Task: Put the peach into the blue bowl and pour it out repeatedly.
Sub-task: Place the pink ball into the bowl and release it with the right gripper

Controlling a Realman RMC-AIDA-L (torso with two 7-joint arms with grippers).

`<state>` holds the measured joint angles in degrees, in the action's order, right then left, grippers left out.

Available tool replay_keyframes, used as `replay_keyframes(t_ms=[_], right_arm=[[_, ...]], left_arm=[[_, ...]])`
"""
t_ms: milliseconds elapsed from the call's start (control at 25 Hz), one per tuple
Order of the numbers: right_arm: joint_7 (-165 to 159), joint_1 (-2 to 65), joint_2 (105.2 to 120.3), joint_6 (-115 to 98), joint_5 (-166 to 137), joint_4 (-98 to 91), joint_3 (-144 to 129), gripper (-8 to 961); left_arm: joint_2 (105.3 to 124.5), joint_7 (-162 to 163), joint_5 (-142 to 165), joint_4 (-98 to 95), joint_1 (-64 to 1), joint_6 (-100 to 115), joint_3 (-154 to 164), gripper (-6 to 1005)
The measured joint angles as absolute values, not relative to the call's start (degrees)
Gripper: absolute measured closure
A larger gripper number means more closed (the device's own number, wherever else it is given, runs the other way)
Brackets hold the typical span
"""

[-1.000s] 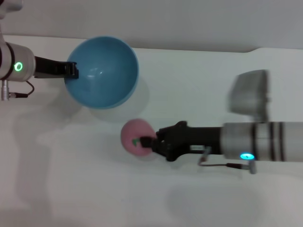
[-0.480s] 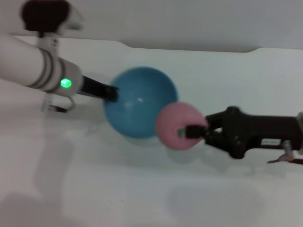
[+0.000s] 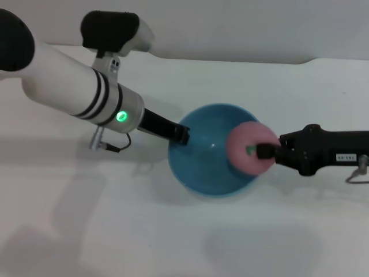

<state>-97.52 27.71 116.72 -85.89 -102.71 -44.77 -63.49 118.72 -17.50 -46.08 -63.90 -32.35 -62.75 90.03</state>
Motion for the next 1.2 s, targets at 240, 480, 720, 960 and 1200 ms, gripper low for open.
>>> replay_keyframes(t_ms=[240,480,720,960,1200], right_arm=[[-98.9,29.1,117.17,-84.2,-104.1,-46.5,-63.7,855],[-103.2,29.7,118.36,-83.0,-111.5,-51.1,-63.9,834],[-106.5,30.6,118.60,-82.3,-115.1,-53.1,-64.8,813],[-106.4,30.5,118.78,-82.4,-114.8,-54.8,-64.8,670],[-106.5,30.4,118.79,-82.6,-114.6,-56.2,-63.9,519]], left_arm=[[118.94,-17.5,-47.0,-63.5,-33.6,-62.3,94.3,999],[119.00,-17.4,-47.2,-63.4,-33.9,-62.2,94.8,999],[119.00,-17.4,-47.2,-63.3,-34.0,-62.1,94.8,999],[119.01,-17.4,-47.2,-63.2,-34.1,-61.5,94.7,999],[118.94,-17.5,-46.7,-61.7,-34.2,-59.1,94.6,1000]])
